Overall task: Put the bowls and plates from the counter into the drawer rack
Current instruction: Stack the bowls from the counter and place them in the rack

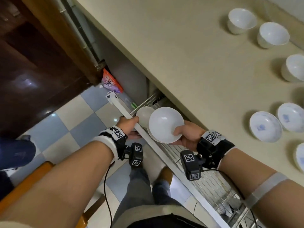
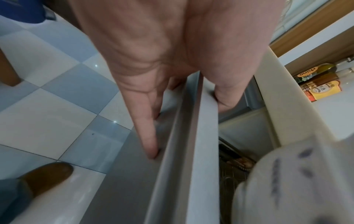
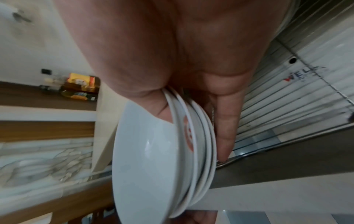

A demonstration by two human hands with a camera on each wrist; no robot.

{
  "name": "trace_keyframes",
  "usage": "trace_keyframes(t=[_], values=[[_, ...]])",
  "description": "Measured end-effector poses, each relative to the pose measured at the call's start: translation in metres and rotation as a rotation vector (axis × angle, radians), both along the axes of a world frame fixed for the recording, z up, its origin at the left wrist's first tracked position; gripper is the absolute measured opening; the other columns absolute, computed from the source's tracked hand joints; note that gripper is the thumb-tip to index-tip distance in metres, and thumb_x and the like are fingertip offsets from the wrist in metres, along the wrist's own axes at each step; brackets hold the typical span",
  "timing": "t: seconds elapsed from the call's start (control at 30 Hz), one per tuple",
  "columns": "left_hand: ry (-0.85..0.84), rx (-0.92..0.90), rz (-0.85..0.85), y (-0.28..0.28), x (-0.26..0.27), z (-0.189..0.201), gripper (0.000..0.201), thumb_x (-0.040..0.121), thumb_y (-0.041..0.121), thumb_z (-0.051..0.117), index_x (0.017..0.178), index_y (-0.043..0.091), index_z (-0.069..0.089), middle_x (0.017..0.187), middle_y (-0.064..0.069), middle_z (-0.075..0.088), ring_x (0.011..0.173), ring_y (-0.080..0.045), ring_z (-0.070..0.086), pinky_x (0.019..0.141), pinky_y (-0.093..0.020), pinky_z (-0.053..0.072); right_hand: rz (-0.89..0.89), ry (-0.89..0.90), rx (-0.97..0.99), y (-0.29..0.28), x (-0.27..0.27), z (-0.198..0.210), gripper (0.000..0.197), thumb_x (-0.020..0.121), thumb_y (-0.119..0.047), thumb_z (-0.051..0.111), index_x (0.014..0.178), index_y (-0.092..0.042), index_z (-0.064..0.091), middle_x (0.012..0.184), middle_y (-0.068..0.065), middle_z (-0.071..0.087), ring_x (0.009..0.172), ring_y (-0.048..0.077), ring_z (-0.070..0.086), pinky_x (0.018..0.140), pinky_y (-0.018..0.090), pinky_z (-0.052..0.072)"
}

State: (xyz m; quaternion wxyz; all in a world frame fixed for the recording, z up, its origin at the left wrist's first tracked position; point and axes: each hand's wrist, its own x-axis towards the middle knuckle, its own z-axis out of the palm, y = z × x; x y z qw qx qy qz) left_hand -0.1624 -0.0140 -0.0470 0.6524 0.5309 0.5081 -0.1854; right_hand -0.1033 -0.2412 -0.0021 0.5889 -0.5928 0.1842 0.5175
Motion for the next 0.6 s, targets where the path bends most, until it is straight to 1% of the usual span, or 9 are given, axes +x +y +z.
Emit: trace_keyframes(t=[0.07,0.13,0.23,0.27,0.37,0.4,0.5,0.57,0.6], values=[[-0.01,-0.051,-0.013,0.004,-0.002,-0.002,0.05,0.079,0.019,0.071,0.125,0.004,0.059,0.105,-0.027,0.074,0.082,-0.042,0.076,0.07,-0.053,0.062,-0.055,0.041,-0.026,-0.004,-0.005,-0.013,0.057,0.083,0.012,0.044,0.136,-0.011,0.049,0.136,0.019,0.054,0.119,0.043,0.057,0.075,0.045,0.062],[-0.02,-0.098,-0.027,0.006,-0.004,-0.004,0.045,0.083,0.018,0.07,0.124,0.002,0.061,0.104,-0.028,0.074,0.084,-0.041,0.076,0.07,-0.051,0.063,-0.107,0.089,-0.058,-0.008,-0.008,-0.026,0.057,0.084,0.014,0.044,0.136,-0.008,0.047,0.136,0.02,0.053,0.118,0.044,0.058,0.068,0.044,0.063],[-0.02,-0.128,-0.037,0.008,-0.008,-0.006,0.042,0.087,0.017,0.065,0.126,0.003,0.059,0.109,-0.029,0.072,0.087,-0.04,0.075,0.065,-0.046,0.063,-0.151,0.146,-0.155,-0.009,-0.013,-0.051,0.057,0.082,0.015,0.045,0.136,-0.005,0.046,0.132,0.022,0.054,0.105,0.045,0.062,0.059,0.043,0.063],[-0.018,-0.135,-0.03,0.008,-0.01,-0.006,0.044,0.088,0.017,0.063,0.129,0.004,0.057,0.112,-0.029,0.071,0.089,-0.04,0.074,0.065,-0.045,0.063,-0.156,0.155,-0.192,-0.009,-0.014,-0.06,0.056,0.082,0.015,0.045,0.136,-0.002,0.046,0.127,0.022,0.056,0.097,0.044,0.064,0.061,0.045,0.063],[-0.024,-0.166,-0.019,0.011,-0.016,-0.009,0.045,0.091,0.019,0.061,0.134,0.006,0.054,0.119,-0.03,0.068,0.095,-0.041,0.073,0.065,-0.044,0.063,-0.142,0.185,-0.263,-0.009,-0.015,-0.087,0.05,0.083,0.016,0.044,0.13,-0.003,0.045,0.107,0.021,0.059,0.082,0.043,0.064,0.086,0.056,0.057],[-0.029,-0.174,-0.023,0.011,-0.018,-0.01,0.044,0.092,0.02,0.06,0.133,0.006,0.055,0.121,-0.03,0.068,0.096,-0.041,0.073,0.066,-0.044,0.064,-0.126,0.193,-0.276,-0.008,-0.013,-0.095,0.05,0.084,0.017,0.043,0.13,-0.004,0.044,0.108,0.022,0.058,0.082,0.044,0.064,0.086,0.056,0.057],[-0.032,-0.185,-0.043,0.013,-0.025,-0.014,0.039,0.095,0.023,0.06,0.13,0.006,0.058,0.125,-0.03,0.065,0.095,-0.039,0.072,0.073,-0.046,0.064,-0.081,0.205,-0.317,-0.002,-0.011,-0.123,0.06,0.084,0.016,0.041,0.139,-0.007,0.04,0.124,0.025,0.051,0.1,0.052,0.063,0.063,0.049,0.062],[-0.027,-0.179,-0.041,0.015,-0.029,-0.016,0.042,0.095,0.025,0.06,0.132,0.005,0.057,0.128,-0.03,0.064,0.097,-0.039,0.072,0.076,-0.047,0.064,-0.028,0.197,-0.337,0.002,-0.009,-0.14,0.063,0.085,0.016,0.041,0.143,-0.01,0.037,0.135,0.027,0.047,0.11,0.054,0.06,0.061,0.046,0.06],[-0.027,-0.169,-0.038,0.015,-0.03,-0.016,0.044,0.095,0.026,0.06,0.134,0.005,0.057,0.129,-0.029,0.064,0.099,-0.04,0.072,0.076,-0.047,0.064,-0.001,0.19,-0.341,0.004,-0.009,-0.148,0.064,0.085,0.015,0.042,0.143,-0.011,0.036,0.135,0.027,0.047,0.107,0.053,0.062,0.063,0.045,0.057]])
